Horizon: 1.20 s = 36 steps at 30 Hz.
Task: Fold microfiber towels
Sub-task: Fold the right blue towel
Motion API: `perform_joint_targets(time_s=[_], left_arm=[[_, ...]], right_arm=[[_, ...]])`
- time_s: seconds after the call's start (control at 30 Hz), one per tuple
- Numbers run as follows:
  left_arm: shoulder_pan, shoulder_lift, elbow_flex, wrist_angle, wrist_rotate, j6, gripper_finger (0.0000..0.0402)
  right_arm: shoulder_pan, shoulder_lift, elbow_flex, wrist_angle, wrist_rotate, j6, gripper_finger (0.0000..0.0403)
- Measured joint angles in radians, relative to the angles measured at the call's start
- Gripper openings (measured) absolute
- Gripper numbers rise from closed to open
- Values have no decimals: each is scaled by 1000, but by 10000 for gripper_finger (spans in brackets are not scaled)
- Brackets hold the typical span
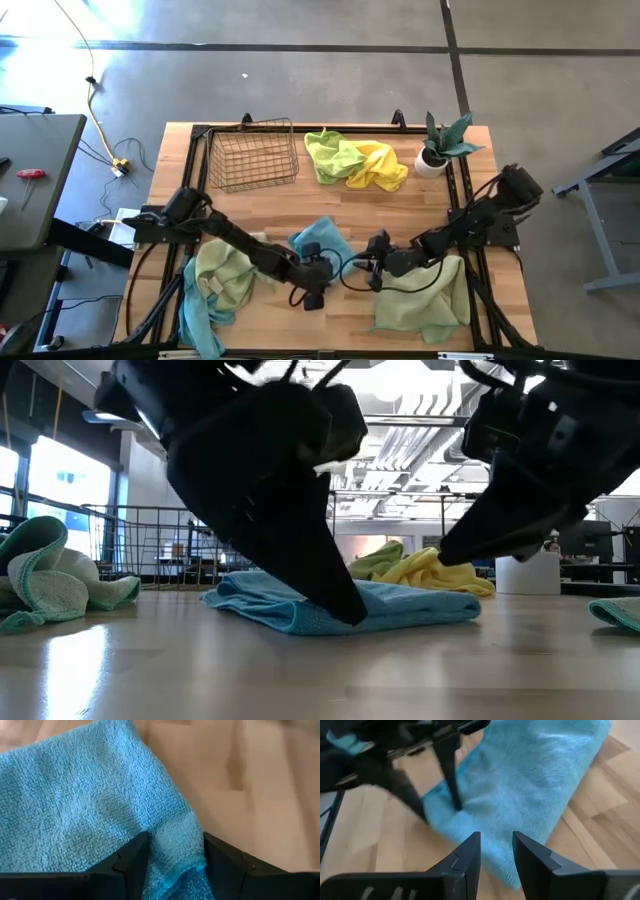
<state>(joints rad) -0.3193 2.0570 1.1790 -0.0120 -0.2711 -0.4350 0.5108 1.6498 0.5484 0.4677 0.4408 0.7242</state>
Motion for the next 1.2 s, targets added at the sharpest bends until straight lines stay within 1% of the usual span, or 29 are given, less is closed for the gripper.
perform_joint_targets(time_s=[0.13,0.27,0.37,0.47,0.57,0.67,0.73,0.83,1.2], left_arm=[[-4,3,0,83,-25,13,164],[9,26,-1,95,-39,15,163],[20,53,0,143,-45,-5,163],[30,83,1,240,-33,-7,163],[40,105,1,319,-26,-6,163],[54,107,0,345,-23,-1,163],[63,107,0,347,-24,-7,163],[72,107,0,347,-15,-15,163],[106,88,0,337,72,131,163]], right_arm=[[0,52,0,93,27,48,106],[0,91,0,149,16,112,106],[0,117,0,151,-14,145,106],[0,140,0,142,-58,174,106],[0,149,0,132,-66,176,106],[-6,149,0,120,-67,169,106],[-11,149,1,112,-67,136,106],[-25,149,2,95,-66,43,106],[-105,149,2,82,-67,-260,106]])
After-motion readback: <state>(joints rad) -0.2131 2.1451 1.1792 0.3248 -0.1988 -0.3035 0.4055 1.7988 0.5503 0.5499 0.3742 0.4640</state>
